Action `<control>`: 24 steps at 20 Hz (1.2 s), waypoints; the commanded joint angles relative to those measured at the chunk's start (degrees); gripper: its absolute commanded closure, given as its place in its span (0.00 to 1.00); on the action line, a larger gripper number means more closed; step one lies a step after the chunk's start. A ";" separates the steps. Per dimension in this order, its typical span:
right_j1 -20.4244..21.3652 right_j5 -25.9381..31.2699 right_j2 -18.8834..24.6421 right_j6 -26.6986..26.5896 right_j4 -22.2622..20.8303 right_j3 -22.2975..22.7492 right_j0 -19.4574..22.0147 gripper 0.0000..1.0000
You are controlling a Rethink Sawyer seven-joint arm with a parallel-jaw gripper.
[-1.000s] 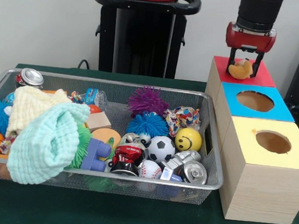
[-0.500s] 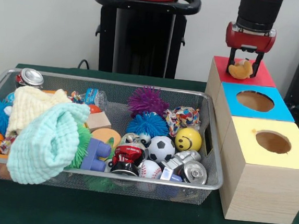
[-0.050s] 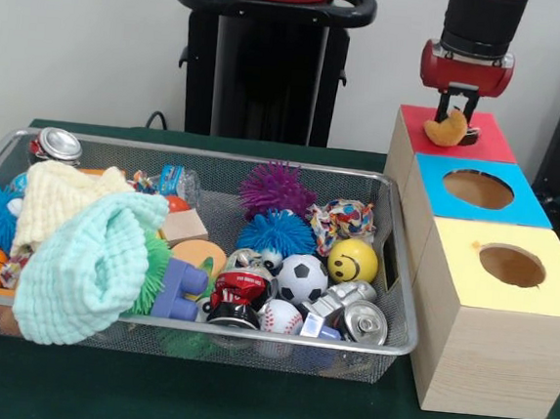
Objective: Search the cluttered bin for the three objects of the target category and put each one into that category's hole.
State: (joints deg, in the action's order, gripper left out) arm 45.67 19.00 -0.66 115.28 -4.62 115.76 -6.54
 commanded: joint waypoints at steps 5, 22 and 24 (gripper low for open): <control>-5.33 -3.92 1.18 7.33 -0.96 2.51 0.08 1.00; 0.04 0.09 -0.60 10.86 1.95 5.62 -4.87 1.00; -0.66 -0.47 -0.69 11.10 2.27 5.29 -5.28 1.00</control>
State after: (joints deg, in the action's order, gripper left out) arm 46.20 17.76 -1.73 115.28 -4.62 117.05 -10.76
